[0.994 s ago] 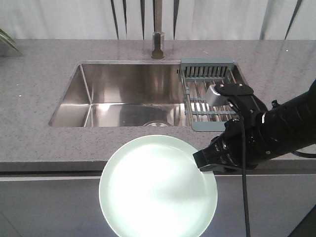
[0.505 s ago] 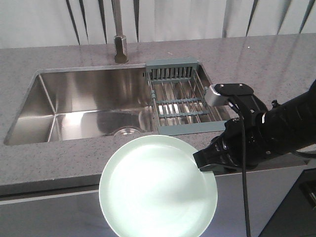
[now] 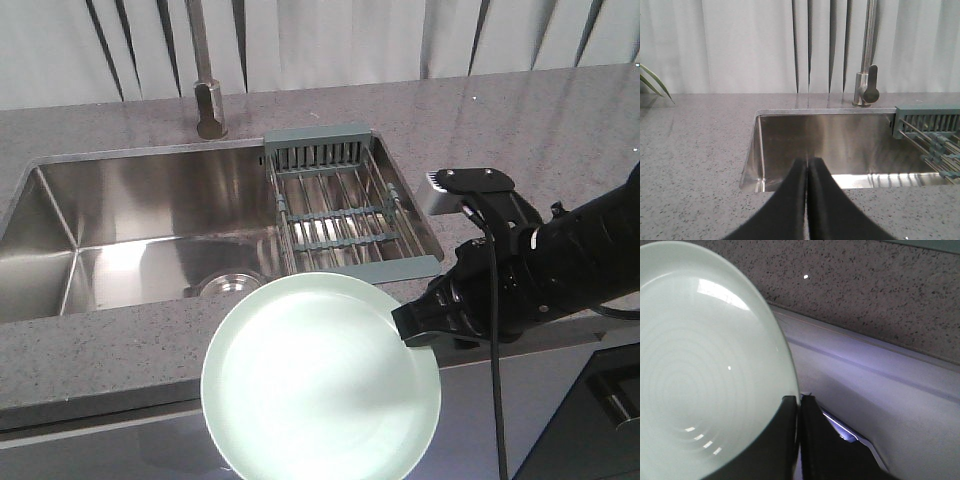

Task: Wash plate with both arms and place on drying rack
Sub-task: 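Drive the base up to the sink and dish rack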

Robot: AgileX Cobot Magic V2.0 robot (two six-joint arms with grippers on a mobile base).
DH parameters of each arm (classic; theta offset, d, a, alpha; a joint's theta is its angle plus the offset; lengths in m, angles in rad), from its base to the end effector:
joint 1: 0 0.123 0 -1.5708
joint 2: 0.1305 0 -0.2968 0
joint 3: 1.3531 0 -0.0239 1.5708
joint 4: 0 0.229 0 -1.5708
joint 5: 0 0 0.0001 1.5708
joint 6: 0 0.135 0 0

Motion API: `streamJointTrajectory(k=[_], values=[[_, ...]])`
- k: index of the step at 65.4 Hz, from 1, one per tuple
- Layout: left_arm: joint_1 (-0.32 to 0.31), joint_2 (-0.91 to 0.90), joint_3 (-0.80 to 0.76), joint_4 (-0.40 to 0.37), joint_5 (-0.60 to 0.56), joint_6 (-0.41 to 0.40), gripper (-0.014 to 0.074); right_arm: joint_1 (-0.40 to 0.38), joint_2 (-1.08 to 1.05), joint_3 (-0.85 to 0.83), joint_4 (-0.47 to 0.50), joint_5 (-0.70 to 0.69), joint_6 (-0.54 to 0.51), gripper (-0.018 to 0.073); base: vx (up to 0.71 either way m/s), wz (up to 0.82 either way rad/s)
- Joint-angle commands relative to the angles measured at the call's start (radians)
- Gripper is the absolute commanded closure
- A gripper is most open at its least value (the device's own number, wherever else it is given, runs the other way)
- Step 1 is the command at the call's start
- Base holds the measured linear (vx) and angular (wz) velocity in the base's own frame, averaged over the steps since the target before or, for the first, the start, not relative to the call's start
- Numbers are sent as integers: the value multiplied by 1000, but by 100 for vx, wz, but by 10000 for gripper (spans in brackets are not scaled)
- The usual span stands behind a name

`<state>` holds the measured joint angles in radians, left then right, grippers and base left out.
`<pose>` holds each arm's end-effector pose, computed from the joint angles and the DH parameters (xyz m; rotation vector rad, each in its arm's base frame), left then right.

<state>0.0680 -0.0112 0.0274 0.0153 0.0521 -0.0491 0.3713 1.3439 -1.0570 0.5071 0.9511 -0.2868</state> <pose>0.0669 0.0047 0.2009 -0.0796 1.5499 0.0276 0.2213 0.1435 0.2867 -0.5935 2.6062 0.6693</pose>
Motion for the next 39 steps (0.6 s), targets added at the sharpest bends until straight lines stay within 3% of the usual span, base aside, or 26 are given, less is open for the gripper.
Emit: streamJointTrajectory(k=[1,39], values=[[-4,-14,-26,-7,-74,-3,603,0,-31,-27,31,-29,-9,561,6,-5],[-4,-14,-26,-7,-74,-3,603,0,-31,-27,31,-29,-9,561,8,5]])
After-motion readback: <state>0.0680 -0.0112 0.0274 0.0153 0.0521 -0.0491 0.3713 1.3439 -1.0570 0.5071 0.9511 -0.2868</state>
